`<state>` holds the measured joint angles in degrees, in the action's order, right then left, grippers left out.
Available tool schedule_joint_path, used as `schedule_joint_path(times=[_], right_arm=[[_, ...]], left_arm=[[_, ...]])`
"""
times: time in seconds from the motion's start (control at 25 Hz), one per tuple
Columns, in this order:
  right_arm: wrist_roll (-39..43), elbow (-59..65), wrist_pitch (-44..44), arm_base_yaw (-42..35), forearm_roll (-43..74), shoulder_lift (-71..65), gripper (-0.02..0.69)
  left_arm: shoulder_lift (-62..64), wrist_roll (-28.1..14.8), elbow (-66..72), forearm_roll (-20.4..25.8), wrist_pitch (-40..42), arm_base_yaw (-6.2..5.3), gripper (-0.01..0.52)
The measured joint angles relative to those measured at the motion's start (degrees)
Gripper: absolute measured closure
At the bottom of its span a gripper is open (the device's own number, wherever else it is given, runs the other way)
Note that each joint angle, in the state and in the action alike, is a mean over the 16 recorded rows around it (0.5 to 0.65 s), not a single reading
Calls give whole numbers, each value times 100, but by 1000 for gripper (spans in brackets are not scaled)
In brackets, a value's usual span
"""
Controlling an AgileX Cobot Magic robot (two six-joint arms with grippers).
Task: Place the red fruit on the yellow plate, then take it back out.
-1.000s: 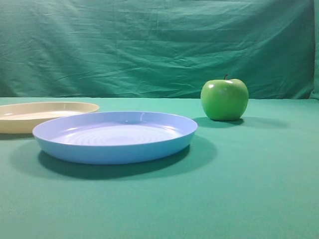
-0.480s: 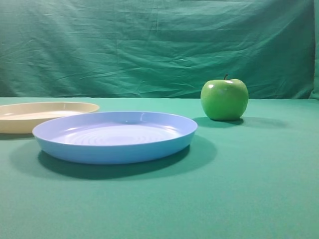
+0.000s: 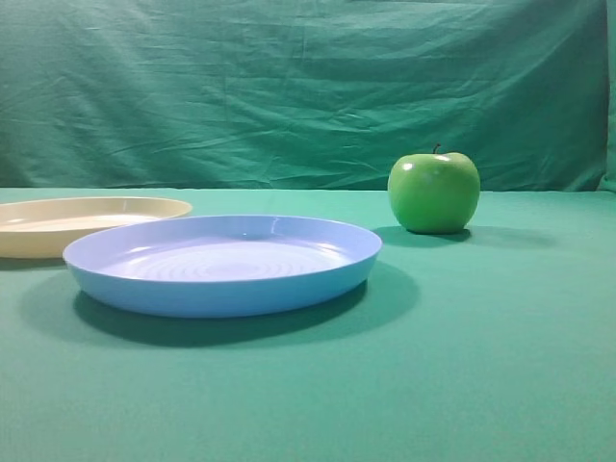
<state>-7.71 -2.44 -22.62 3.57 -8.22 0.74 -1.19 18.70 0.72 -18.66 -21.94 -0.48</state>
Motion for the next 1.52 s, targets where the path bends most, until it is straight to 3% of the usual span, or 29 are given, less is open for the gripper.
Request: schedule_joint_path(times=[1.52], right_arm=[[22, 390, 57, 151, -178, 0, 665]], left_arm=[[0, 0, 0, 0, 0, 0, 514]])
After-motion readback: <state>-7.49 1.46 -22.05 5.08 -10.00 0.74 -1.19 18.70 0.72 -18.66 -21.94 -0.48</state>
